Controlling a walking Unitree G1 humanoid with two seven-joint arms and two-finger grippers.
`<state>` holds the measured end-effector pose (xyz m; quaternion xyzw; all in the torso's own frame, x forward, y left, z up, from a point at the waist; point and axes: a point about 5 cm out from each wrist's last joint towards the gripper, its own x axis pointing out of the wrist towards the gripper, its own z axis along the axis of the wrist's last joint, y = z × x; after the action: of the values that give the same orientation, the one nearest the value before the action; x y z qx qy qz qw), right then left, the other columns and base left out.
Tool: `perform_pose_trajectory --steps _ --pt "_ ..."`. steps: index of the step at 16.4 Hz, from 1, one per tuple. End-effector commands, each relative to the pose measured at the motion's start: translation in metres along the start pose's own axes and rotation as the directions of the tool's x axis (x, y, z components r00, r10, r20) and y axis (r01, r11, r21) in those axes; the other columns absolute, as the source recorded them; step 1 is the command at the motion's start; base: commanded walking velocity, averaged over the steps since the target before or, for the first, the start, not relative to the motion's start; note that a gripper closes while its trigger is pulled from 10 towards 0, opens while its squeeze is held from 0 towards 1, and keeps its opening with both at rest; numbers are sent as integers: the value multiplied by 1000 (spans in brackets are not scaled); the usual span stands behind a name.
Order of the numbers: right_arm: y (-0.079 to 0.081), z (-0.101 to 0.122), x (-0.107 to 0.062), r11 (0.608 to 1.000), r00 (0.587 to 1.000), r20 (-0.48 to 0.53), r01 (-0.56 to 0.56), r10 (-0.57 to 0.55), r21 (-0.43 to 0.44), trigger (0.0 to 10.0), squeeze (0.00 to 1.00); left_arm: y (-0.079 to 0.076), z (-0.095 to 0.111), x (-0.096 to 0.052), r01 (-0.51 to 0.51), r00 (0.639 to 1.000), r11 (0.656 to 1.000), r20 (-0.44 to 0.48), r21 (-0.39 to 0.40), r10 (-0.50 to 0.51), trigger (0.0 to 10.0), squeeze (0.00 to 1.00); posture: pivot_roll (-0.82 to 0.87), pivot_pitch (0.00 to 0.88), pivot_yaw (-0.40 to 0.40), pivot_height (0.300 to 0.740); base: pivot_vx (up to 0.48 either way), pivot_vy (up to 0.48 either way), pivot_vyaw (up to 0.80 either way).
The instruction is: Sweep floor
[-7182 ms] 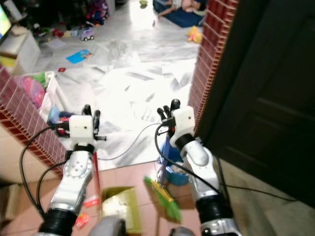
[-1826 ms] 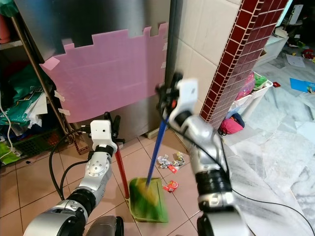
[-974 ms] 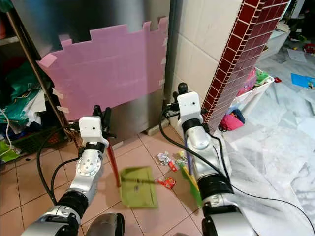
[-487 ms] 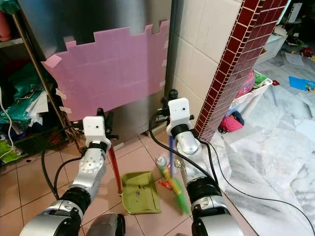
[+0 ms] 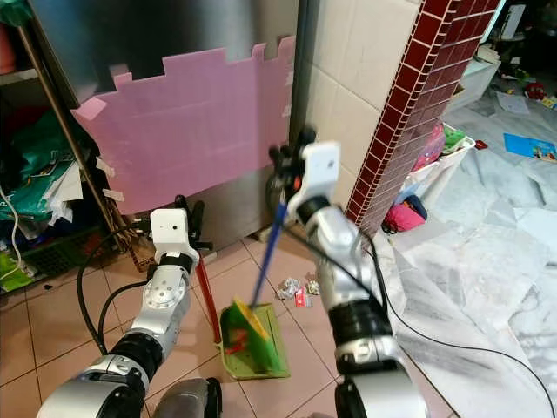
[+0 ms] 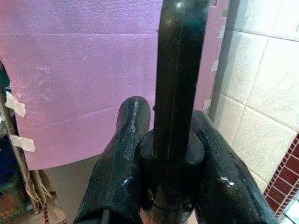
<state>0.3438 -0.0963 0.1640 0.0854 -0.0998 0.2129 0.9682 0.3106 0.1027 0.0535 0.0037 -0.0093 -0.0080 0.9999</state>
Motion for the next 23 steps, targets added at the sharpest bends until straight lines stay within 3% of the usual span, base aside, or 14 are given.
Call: perform_pose_trajectory --steps 1,5,6,10,12,13,16,20,23 --pt "-4 28 8 1000 994 110 5 -3 -17 10000 0 -7 -12 -5 47 997 999 -67 15 -46 10000 0 -16 0 -9 740 0 0 0" --pt "-25 40 3 980 986 152 97 -70 -175 10000 0 -8 -10 -5 53 997 998 -62 24 -52 10000 0 -15 0 -9 740 0 0 0" --pt "-30 43 0 966 977 185 145 -106 -212 10000 0 -9 -10 -5 62 996 998 -65 -4 -63 10000 0 -15 0 -9 740 0 0 0" --pt "-35 40 -6 952 969 191 197 -153 -236 10000 0 -12 -15 -12 116 990 991 -77 -65 -121 10000 0 -9 0 -7 740 0 0 0" --pt "-36 32 -10 939 970 169 218 -177 -267 10000 0 -10 -21 -15 86 989 996 -119 -27 -89 10000 0 -9 0 -7 740 0 0 0" --pt "-37 18 -17 933 968 141 238 -206 -272 10000 0 -7 -21 -14 71 991 997 -116 -23 -73 10000 0 -7 0 -8 740 0 0 0" --pt "-35 7 -20 929 969 117 241 -216 -280 10000 0 -3 -15 -11 52 996 999 -78 -8 -53 10000 0 -6 0 -7 740 0 0 0" --pt "-23 11 -2 921 971 152 225 -185 -319 10000 0 14 -7 -7 -46 998 999 -42 -5 46 10000 0 8 0 -11 740 0 0 0" --pt "1 35 25 900 966 251 165 -64 -405 10000 0 23 -3 -10 -77 997 997 -15 -9 77 10000 0 37 0 -27 740 0 0 0"
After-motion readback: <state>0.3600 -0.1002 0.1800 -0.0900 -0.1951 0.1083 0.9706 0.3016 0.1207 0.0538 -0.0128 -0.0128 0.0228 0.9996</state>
